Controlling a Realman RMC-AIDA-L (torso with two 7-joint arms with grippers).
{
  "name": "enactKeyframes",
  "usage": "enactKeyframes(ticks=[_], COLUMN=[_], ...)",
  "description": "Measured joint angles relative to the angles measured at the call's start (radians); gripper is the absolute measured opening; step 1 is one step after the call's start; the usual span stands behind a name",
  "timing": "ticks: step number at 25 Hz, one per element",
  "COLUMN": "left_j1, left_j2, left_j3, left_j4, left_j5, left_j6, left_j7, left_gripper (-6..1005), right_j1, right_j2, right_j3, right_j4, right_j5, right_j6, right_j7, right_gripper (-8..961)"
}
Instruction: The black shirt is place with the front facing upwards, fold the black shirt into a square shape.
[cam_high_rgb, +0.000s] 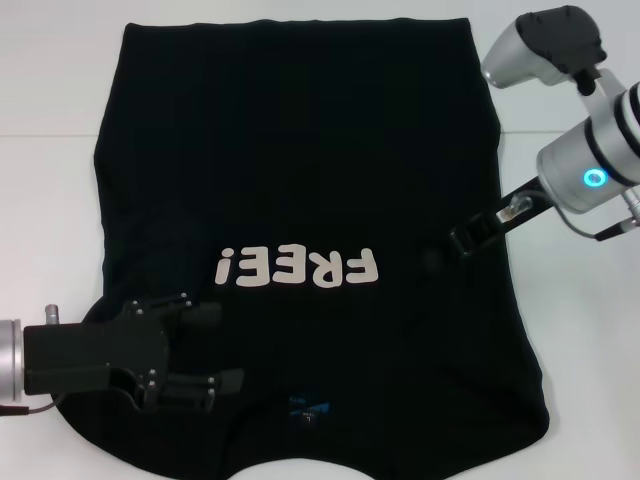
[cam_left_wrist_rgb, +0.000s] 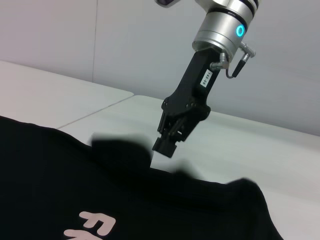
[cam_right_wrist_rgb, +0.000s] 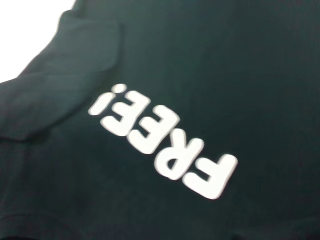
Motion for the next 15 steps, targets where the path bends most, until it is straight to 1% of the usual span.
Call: enactKeyframes(ticks=[2,4,7,10,11,13,15], left_j1=[0.0,0.002,0.006,0.008,0.008,0.008,0.009], left_j2=[-0.001,-0.001,0.0,0.0,0.003,0.012,0.025], left_j3=[-0.002,-0.004,-0.028,-0.095,-0.124,-0.18,-0.218], left_j4=[0.0,-0.002,-0.007,-0.008,-0.008,-0.008,-0.007], left_j5=[0.0,-0.004,-0.013,-0.013,-0.013,-0.013,-0.014], left_j6=[0.001,0.003,0.009,0.026,0.038,0.074,0.106], left_j7=[-0.001,-0.001,-0.014,-0.073,-0.104,-0.179,-0.265], left_gripper=[909,909,909,909,909,909,908], right_j1=[-0.004,-0.017,-0.071,-0.157,-0.197,-0.269,-0.348], right_j2=[0.008,0.012,0.012,0.01,0.008,0.007,0.011], right_j3=[0.005,0.008,0.015,0.045,0.067,0.11,0.154], right_j4=[-0.001,-0.004,-0.025,-0.049,-0.052,-0.048,-0.04], right_j5=[0.009,0.032,0.128,0.28,0.354,0.475,0.574], right_j6=[0.001,0.004,0.004,-0.015,-0.028,-0.066,-0.102], right_j7=[-0.022,-0.04,-0.1,-0.212,-0.28,-0.428,-0.576], right_gripper=[10,79,183,334,384,476,560])
